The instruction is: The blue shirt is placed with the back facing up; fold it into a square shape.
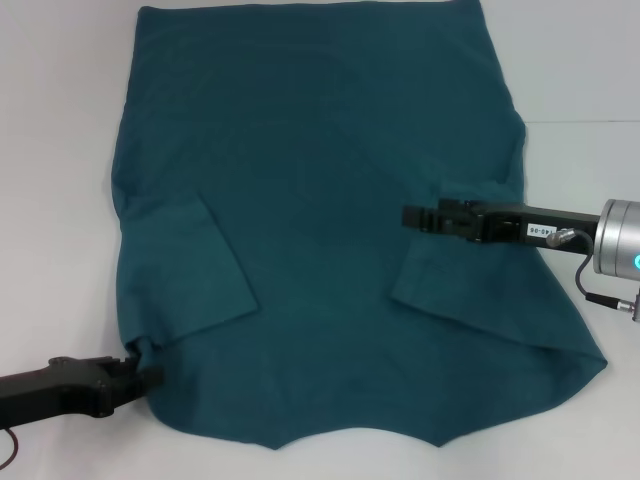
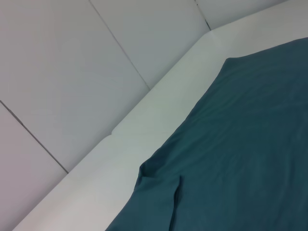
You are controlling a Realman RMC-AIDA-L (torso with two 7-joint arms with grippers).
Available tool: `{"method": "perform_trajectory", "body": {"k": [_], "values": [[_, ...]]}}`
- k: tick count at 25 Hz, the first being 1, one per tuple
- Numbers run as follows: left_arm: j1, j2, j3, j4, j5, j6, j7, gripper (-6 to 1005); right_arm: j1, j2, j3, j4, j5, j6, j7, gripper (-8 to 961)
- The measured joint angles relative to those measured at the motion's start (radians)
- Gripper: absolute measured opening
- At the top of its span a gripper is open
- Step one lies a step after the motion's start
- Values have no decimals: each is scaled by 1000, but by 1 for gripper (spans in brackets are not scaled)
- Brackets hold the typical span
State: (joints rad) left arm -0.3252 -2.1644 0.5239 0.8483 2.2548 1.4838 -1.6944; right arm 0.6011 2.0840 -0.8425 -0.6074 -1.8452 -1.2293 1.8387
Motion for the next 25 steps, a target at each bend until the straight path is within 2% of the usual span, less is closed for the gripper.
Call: {"method": "perform_trajectory", "body": {"k": [3, 9, 13, 14, 17, 25], "values": [[0, 0, 0, 1, 0, 0, -1, 437, -2, -3, 0, 0, 0, -2, 1, 823], [0, 0, -1, 5, 0, 0, -11, 199, -8, -8, -2, 0, -4, -6, 5, 818], [1, 1, -9, 12, 0, 8, -28, 73, -20, -21, -7, 0, -15, -33, 15, 815], [1, 1, -12, 13, 0, 9, -30, 42, -25, -27, -7, 0, -22, -42, 24, 814], [3, 2, -20, 13, 0, 10, -42, 42, -43, -49, -7, -7, -56, -62, 75, 811], [4, 3, -22, 14, -4, 12, -52, 41, -109, -139, 6, -12, -115, -157, 193, 804]]}}
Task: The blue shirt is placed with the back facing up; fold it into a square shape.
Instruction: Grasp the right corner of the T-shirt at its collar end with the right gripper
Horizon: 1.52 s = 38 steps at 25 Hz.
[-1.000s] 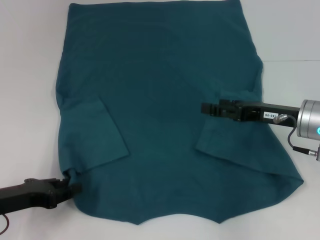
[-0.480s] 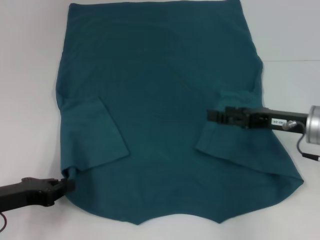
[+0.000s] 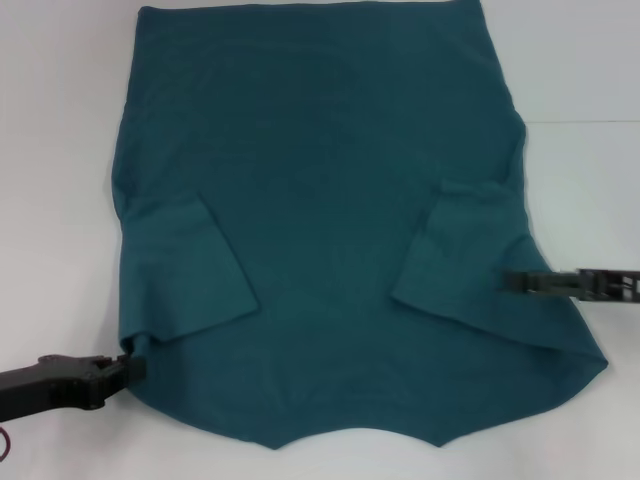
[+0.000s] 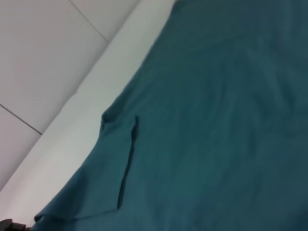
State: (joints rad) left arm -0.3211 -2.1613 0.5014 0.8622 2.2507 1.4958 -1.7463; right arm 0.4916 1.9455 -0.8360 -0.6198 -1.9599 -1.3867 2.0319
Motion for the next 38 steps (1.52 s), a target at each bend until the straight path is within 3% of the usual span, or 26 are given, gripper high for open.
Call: {"method": "perform_trajectory", "body": {"k": [5, 9, 14, 21, 28, 33, 38], "values": [[-2, 0, 0, 0, -1, 0, 0, 41, -61, -50, 11, -1, -3, -42, 55, 800], [-3, 0, 0, -3, -2, 0, -1, 42, -93, -64, 52, 2, -50, -43, 74, 797], [-5, 0, 5, -1, -4, 0, -2, 42, -97, -53, 99, 8, -129, -49, 77, 793], [-10, 0, 8, 0, -4, 0, -2, 41, -80, -29, 101, 11, -168, -53, 78, 787], [-16, 1, 8, 0, -1, 1, -2, 41, -59, -18, 91, 12, -200, -53, 103, 781], [-18, 3, 5, -1, 0, 1, -2, 41, -57, -18, 98, 12, -220, -51, 116, 573], [-18, 3, 4, -2, -1, 1, -2, 42, -61, -16, 107, 12, -220, -46, 115, 463]]}}
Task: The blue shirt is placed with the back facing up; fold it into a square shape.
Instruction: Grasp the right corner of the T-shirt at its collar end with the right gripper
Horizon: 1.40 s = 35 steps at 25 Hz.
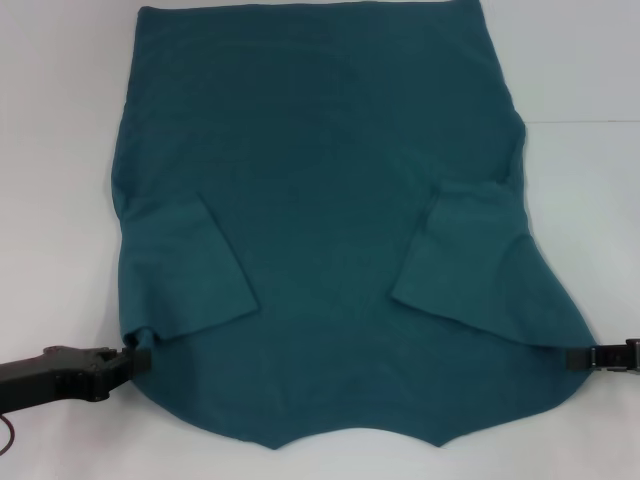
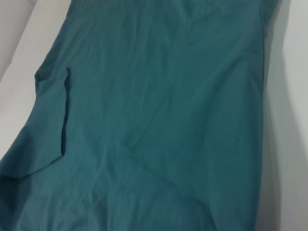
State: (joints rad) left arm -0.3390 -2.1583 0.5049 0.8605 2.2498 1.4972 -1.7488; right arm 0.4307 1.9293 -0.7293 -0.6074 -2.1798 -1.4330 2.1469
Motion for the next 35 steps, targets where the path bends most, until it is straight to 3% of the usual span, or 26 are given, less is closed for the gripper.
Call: {"method": "perform_trajectory", "body": {"k": [6, 11, 23, 35], "values": [[0, 0, 0, -2, -1, 0, 0, 41, -4, 6, 6, 0, 0, 1, -8, 332], [8, 0, -12, -2, -3, 3, -6, 42, -19, 9, 29, 0, 1, -10, -45, 92], [32, 19, -150, 2, 4, 212, -35, 42, -104, 12, 202, 0, 5, -210, -280, 36], [95, 18, -210, 2, 32, 378, -43, 41, -215, -2, 252, -12, 0, -366, -418, 35]]}}
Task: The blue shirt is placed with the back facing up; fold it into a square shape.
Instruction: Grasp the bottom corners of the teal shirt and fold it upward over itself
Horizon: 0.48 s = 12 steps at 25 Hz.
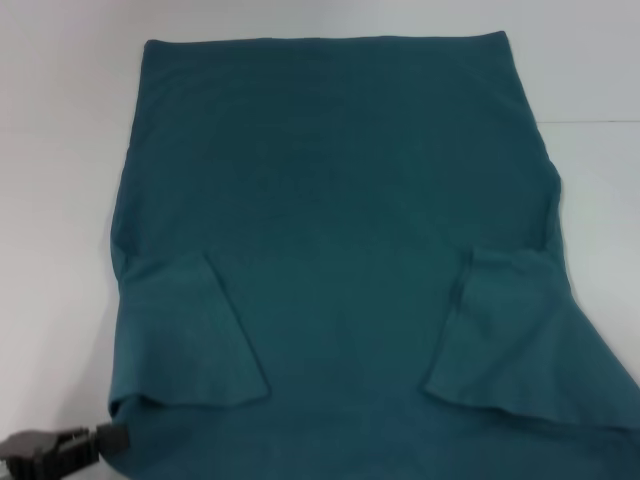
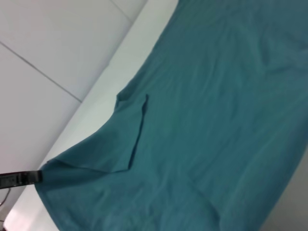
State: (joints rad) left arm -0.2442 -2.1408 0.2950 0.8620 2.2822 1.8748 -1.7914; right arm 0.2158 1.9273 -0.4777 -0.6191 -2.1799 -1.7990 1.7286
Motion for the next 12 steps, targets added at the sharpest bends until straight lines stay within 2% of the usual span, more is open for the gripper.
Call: {"method": "perform_trajectory", "body": {"k": [6, 12], "values": [[30, -8, -2, 1, 38, 70, 8, 41, -25, -8, 9, -1, -8, -55, -48, 35], [38, -11, -11, 2, 50, 79, 11, 42, -26, -10, 39, 0, -14, -78, -77, 36]]}}
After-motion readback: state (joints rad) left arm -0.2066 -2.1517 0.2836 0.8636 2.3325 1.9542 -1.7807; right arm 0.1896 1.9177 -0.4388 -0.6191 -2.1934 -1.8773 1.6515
